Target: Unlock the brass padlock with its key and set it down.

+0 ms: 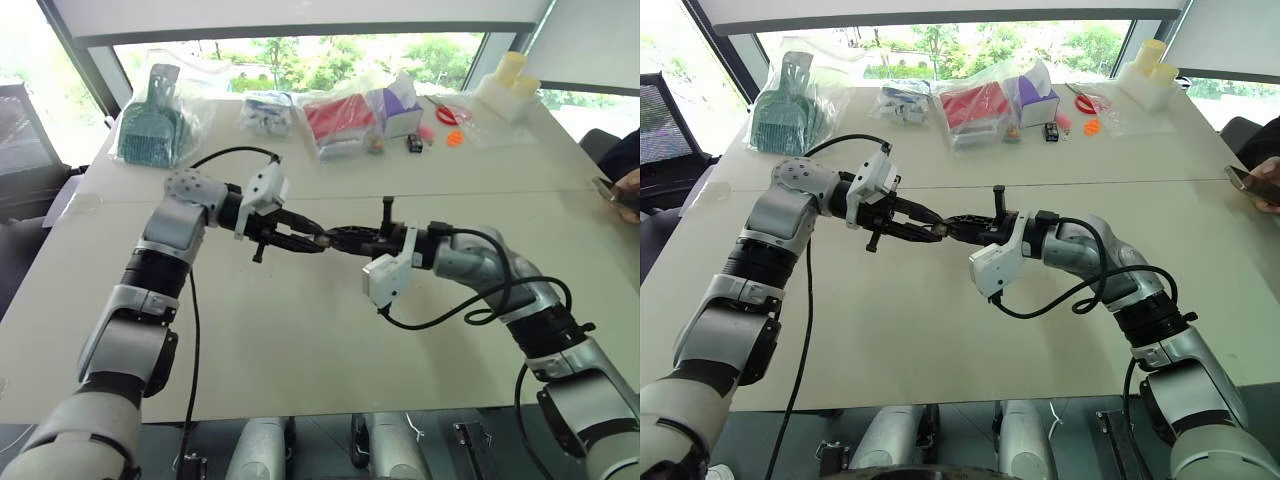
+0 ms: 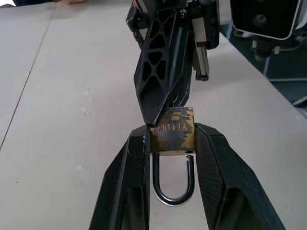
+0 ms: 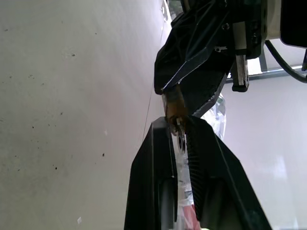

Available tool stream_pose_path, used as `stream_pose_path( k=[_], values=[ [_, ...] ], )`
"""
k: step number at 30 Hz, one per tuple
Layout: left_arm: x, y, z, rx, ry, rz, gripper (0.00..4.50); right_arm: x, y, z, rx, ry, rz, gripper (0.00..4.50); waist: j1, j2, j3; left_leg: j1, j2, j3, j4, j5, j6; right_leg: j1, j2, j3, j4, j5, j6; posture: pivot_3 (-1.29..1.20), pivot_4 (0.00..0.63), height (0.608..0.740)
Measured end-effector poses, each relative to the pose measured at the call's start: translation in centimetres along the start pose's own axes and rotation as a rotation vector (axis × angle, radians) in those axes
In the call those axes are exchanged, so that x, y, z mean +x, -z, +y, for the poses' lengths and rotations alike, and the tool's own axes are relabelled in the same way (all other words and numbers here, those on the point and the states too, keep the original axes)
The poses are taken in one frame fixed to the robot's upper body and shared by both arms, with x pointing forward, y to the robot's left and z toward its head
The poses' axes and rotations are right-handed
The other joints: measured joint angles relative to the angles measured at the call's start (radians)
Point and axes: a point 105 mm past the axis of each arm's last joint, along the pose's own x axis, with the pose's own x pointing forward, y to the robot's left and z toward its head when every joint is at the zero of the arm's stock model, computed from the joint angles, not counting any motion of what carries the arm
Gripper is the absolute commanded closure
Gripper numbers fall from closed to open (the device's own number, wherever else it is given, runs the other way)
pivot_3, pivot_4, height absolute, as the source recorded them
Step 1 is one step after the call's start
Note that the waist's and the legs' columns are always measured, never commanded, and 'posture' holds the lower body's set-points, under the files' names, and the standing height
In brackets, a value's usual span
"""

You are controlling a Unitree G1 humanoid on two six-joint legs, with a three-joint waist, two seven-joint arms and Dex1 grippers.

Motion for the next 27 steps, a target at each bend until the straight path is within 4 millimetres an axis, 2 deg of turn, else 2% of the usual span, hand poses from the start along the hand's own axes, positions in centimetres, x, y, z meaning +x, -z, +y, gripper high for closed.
stream_pose_path(
  k=[12, 15, 16, 19, 24, 27],
  values=[
    [-0.22, -0.14, 0.0, -0.007, -0.008, 0.007, 3.75, 0.15, -0.15, -0.13, -0.007, 0.005, -0.009, 4.48, 0.0, 0.0, 0.0, 0.0, 0.0, 0.0, 0.0, 0.0, 0.0, 0.0, 0.0, 0.0, 0.0, 0.0, 0.0, 0.0, 0.15, 0.74],
    [-0.16, -0.21, 0.01, -0.004, -0.008, 0.005, 3.75, 0.28, -0.26, -0.16, -0.005, 0.01, -0.015, 3.07, 0.001, 0.0, 0.0, 0.0, 0.0, 0.0, 0.0, 0.0, 0.0, 0.0, 0.0, 0.0, 0.0, 0.0, 0.0, 0.0, 0.15, 0.74],
    [0.02, -0.34, 0.0, 0.002, -0.006, 0.0, 3.75, 0.56, -0.51, -0.17, 0.0, 0.017, -0.026, 2.84, 0.0, 0.0, 0.0, 0.0, 0.0, 0.0, 0.0, 0.0, 0.0, 0.0, 0.0, 0.0, 0.0, 0.0, 0.0, 0.0, 0.15, 0.74],
    [0.15, -0.44, -0.02, 0.007, -0.003, -0.003, 3.75, 0.74, -0.74, -0.08, -0.002, 0.016, -0.038, 1.53, 0.0, 0.0, 0.0, 0.0, 0.0, 0.0, 0.0, 0.0, 0.0, 0.0, 0.0, 0.0, 0.0, 0.0, 0.0, 0.0, 0.15, 0.74],
    [0.15, -0.44, -0.01, 0.007, -0.004, -0.003, 3.75, 0.74, -0.76, -0.06, -0.005, 0.015, -0.039, 1.53, 0.0, 0.0, 0.0, 0.0, 0.0, 0.0, 0.0, 0.0, 0.0, 0.0, 0.0, 0.0, 0.0, 0.0, 0.0, 0.0, 0.15, 0.74],
    [0.15, -0.44, -0.01, 0.007, -0.004, -0.003, 3.75, 0.73, -0.82, -0.05, -0.008, 0.014, -0.043, 2.38, 0.0, 0.0, 0.0, 0.0, 0.0, 0.0, 0.0, 0.0, 0.0, 0.0, 0.0, 0.0, 0.0, 0.0, 0.0, 0.0, 0.15, 0.74]
  ],
)
